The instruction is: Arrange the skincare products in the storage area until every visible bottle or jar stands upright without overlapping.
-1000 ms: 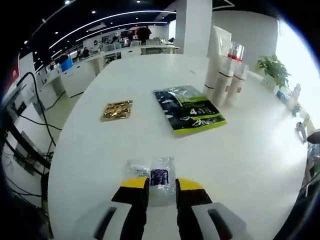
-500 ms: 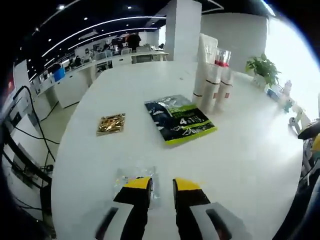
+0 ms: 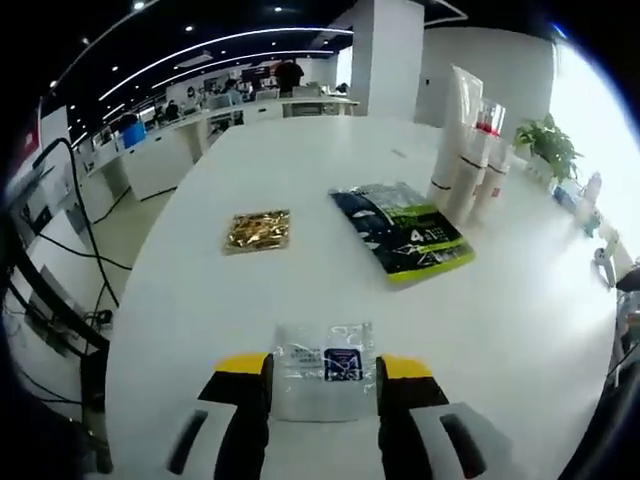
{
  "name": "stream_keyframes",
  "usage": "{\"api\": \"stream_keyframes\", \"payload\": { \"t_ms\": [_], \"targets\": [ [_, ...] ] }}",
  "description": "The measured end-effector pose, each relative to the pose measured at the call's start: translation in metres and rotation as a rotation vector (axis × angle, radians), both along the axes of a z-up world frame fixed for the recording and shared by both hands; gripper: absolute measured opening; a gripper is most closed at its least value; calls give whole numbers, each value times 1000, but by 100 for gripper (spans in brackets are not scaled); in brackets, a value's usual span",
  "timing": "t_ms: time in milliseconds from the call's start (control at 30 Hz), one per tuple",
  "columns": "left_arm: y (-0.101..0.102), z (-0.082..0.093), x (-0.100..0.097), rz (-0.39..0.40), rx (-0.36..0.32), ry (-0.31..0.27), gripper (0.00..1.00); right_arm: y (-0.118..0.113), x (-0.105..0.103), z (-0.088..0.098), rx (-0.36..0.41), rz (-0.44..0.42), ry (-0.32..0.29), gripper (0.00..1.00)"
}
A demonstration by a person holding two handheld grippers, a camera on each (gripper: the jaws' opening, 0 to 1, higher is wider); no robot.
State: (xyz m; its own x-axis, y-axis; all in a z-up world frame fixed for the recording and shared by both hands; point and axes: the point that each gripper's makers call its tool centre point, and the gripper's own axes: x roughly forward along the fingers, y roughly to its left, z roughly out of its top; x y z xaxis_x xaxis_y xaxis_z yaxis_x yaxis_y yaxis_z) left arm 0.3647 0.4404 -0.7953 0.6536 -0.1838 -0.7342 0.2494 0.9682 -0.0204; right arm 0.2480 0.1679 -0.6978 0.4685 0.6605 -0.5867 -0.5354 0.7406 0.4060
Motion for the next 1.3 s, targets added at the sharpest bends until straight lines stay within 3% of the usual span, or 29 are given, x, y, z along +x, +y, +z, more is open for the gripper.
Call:
{"api": "stream_keyframes", "payload": {
  "t_ms": [100, 133, 233, 267, 300, 333, 400, 467, 600, 667, 767, 867, 967, 1067, 1100, 1167, 1300],
  "targets": [
    [0, 4, 0, -12, 0, -4, 41, 0, 1, -1, -5, -1, 2, 37],
    [-1, 4, 0, -19, -1, -5, 33, 0, 3, -1, -2, -5, 4, 37],
    [-3, 0, 2, -39, -20, -13, 27, 2, 6, 2, -3, 1, -5, 37],
    [-5, -2, 4, -71, -21, -4, 3, 2, 7, 2, -5, 3, -7, 37],
    [-5, -3, 1, -80, -12, 16, 3, 2, 7, 2, -5, 3, -7, 37],
    [-11, 4, -1, -87, 38, -53, 3, 2, 7, 2, -4, 3, -7, 37],
    [-15, 5, -3, -27, -32, -34, 3, 1, 7, 2, -5, 3, -8, 37],
    [-14, 6, -5, -41, -33, -3, 2, 1, 5, 2, -5, 3, -7, 37],
    [-25, 4, -17, 43, -215, 120, 2, 1, 6, 4, 5, 5, -9, 37],
    [-27, 10, -21, 27, -214, 94, 2, 2, 9, 5, 12, 5, -11, 37],
    [-42, 26, -29, -13, -260, 74, 2, 4, 20, 9, 18, 18, -31, 37],
    [-63, 50, -34, -66, -355, 33, 2, 8, 32, 17, 54, 24, -36, 37],
    [-75, 72, -38, -111, -389, 5, 2, 20, 38, 25, 91, 72, -39, 37],
    [-83, 89, -43, -143, -402, -12, 2, 32, 36, 30, 114, 143, -39, 37],
    [-94, 103, -48, -180, -429, -25, 2, 42, 31, 36, 129, 203, -37, 37],
    [-105, 119, -58, -200, -453, -14, 2, 50, 28, 43, 154, 245, -38, 37],
    [-130, 157, -73, -247, -519, -67, 2, 68, 21, 65, 246, 319, -9, 33]
  ]
}}
